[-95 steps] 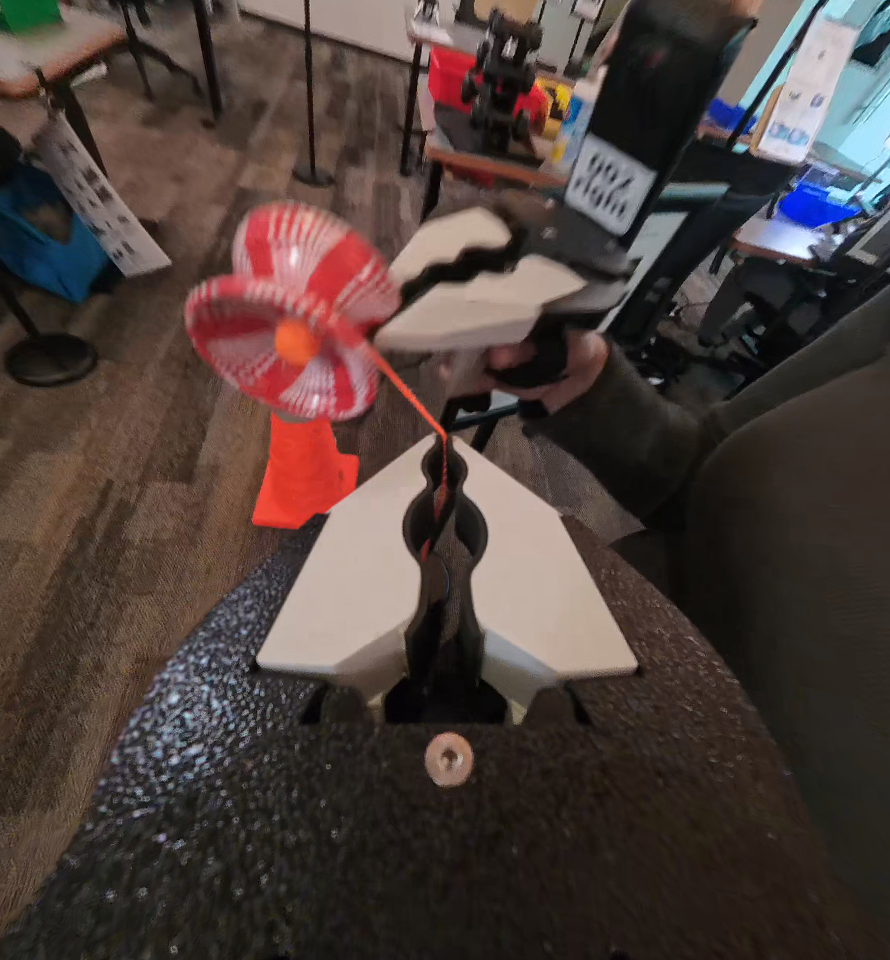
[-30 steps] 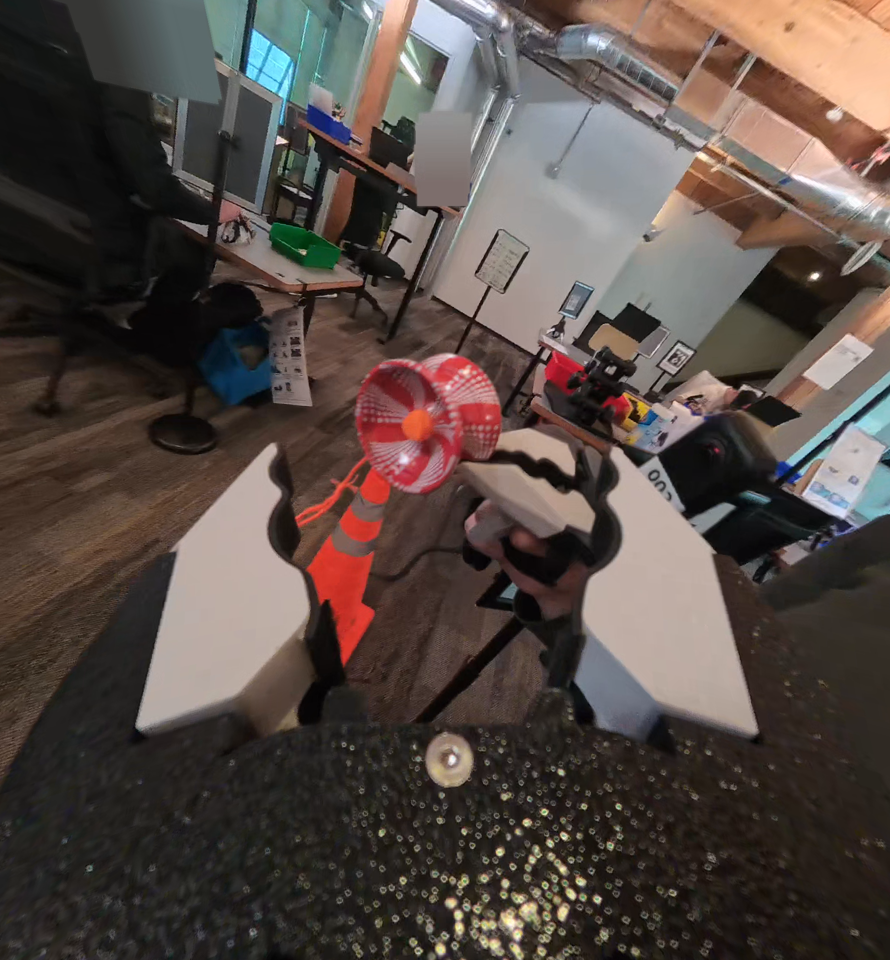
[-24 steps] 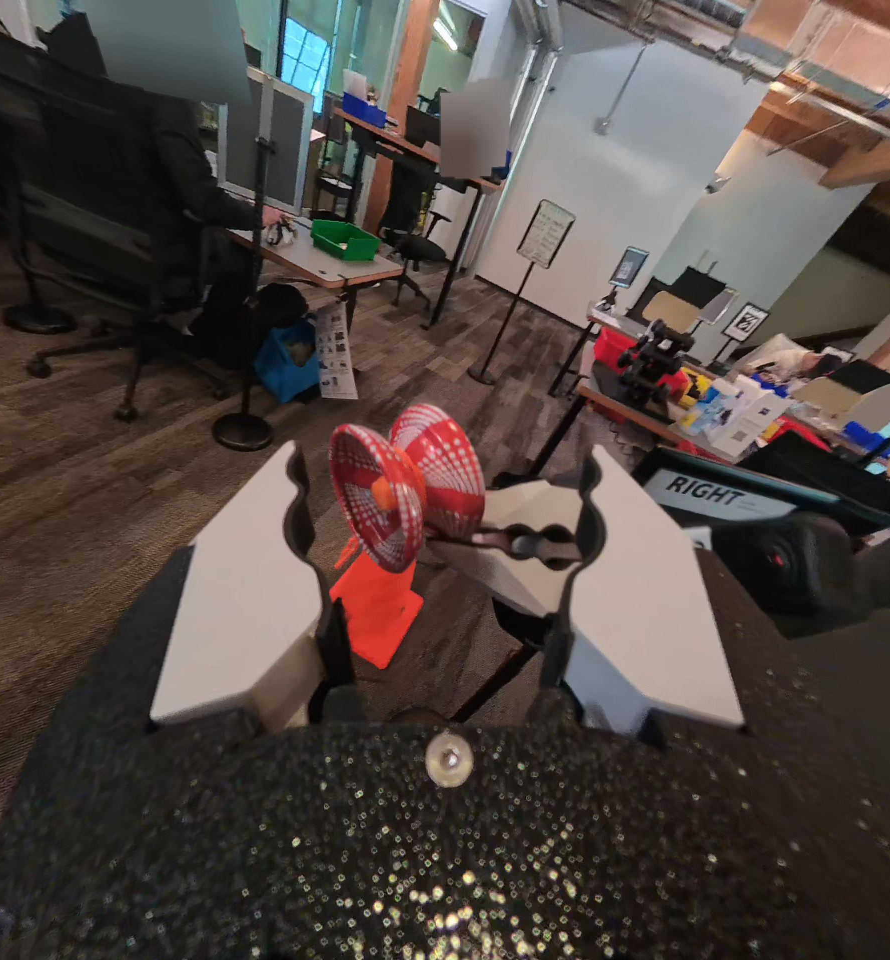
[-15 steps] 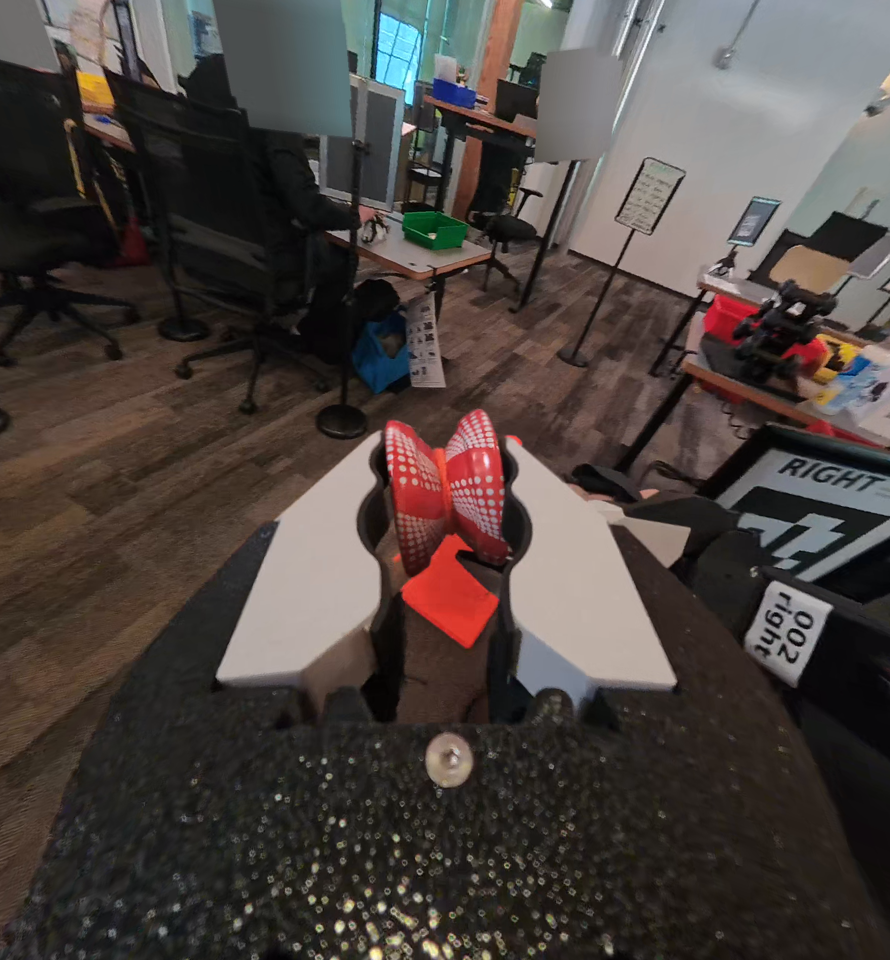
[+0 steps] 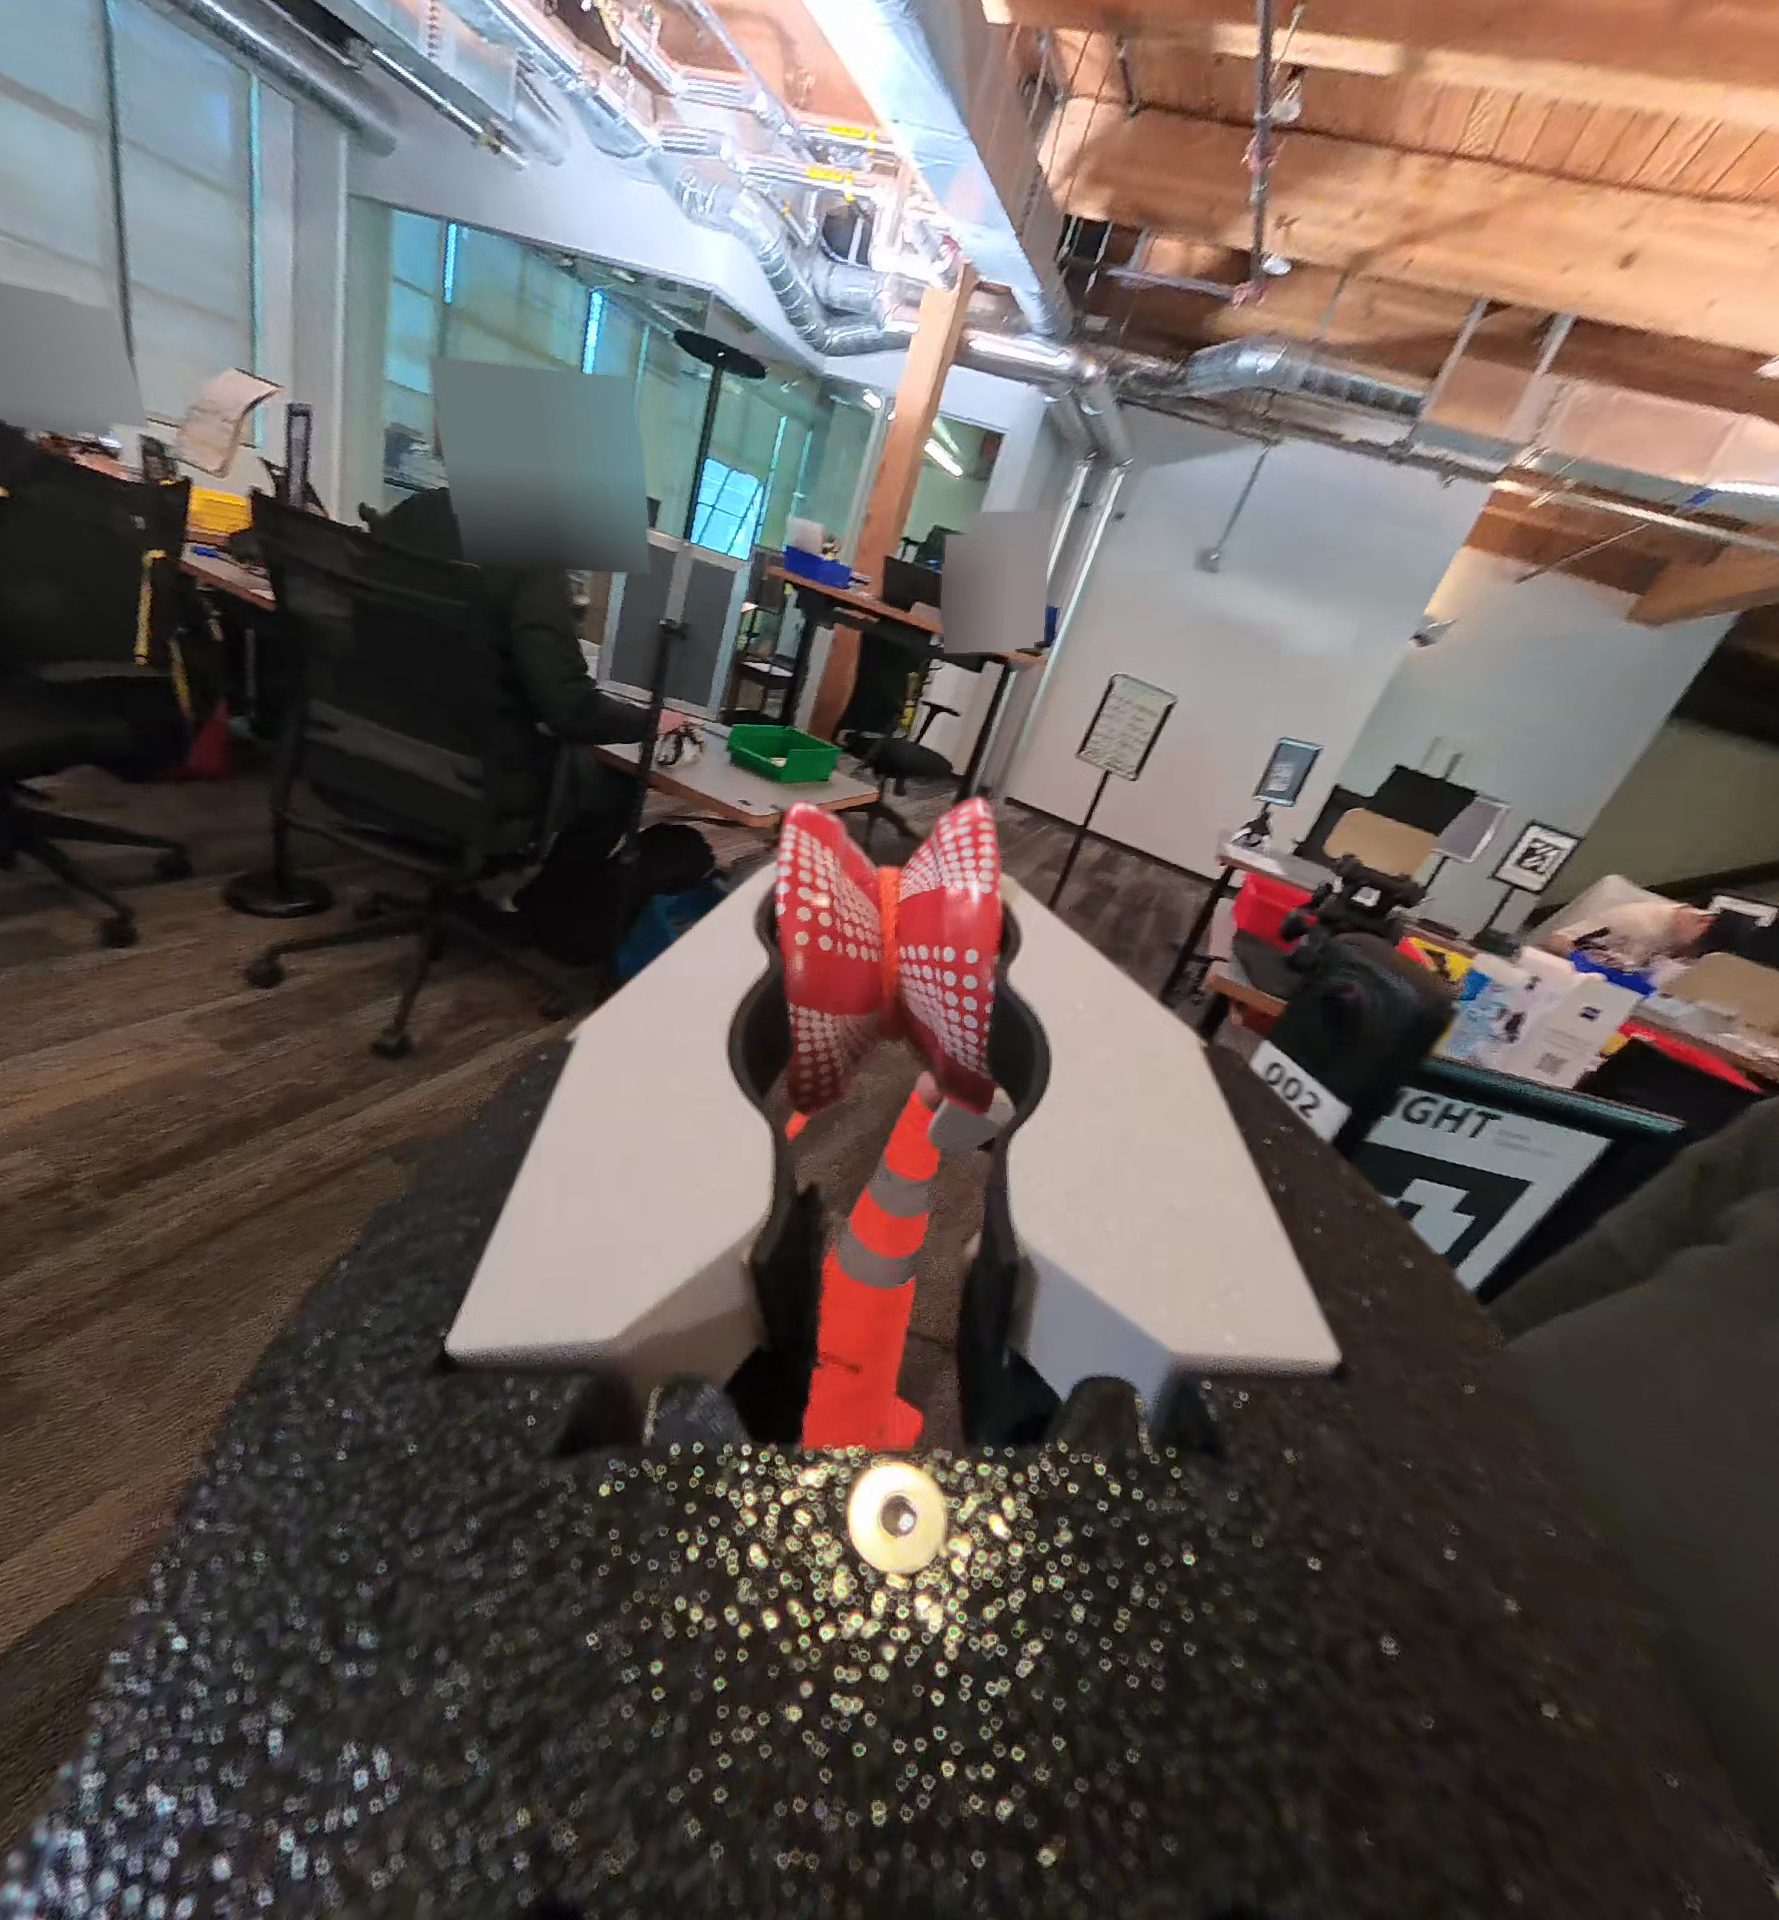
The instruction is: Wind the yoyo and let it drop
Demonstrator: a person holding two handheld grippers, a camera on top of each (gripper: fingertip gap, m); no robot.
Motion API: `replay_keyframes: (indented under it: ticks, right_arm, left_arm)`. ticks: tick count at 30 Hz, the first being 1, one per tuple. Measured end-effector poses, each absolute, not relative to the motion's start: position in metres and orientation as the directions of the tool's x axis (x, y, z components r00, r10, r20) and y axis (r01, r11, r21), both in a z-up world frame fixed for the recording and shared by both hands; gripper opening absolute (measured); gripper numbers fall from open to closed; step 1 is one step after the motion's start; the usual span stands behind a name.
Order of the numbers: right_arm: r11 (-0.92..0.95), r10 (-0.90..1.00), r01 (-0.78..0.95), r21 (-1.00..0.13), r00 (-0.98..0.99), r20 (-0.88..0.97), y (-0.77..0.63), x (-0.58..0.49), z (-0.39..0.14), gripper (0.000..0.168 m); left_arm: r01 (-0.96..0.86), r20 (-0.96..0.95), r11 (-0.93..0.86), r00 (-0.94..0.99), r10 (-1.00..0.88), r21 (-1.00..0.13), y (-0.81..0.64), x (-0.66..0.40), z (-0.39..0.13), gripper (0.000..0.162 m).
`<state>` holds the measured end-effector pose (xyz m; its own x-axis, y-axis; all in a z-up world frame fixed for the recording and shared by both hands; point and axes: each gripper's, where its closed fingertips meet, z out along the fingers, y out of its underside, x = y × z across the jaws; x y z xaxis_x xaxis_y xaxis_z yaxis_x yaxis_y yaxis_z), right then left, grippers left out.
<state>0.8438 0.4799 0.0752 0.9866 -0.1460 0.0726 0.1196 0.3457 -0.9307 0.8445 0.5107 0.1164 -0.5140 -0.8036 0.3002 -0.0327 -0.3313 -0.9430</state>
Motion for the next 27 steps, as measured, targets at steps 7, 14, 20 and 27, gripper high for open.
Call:
replay_keyframes:
  ticks: [7, 14, 20, 27]
  right_arm:
    - [0.335, -0.221, 0.129, -0.933, 0.974, 0.055, 0.486, 0.846, 0.073, 0.031]
    - [0.329, -0.232, 0.099, -0.939, 0.973, 0.021, 0.488, 0.848, 0.071, 0.015]
    - [0.313, -0.257, 0.114, -0.943, 0.966, 0.032, 0.487, 0.852, 0.069, 0.014]
    - [0.296, -0.276, 0.134, -0.946, 0.96, 0.049, 0.488, 0.854, 0.065, 0.001]
  left_arm:
    - [-0.055, 0.318, -0.363, -0.614, -0.722, -0.93, 0.494, 0.841, 0.119, 0.032]
    - [-0.084, 0.322, -0.355, -0.647, -0.691, -0.931, 0.483, 0.844, 0.114, 0.032]
    - [-0.109, 0.324, -0.339, -0.653, -0.684, -0.935, 0.48, 0.845, 0.107, 0.032]
    - [-0.127, 0.339, -0.344, -0.653, -0.677, -0.93, 0.482, 0.846, 0.101, 0.032]
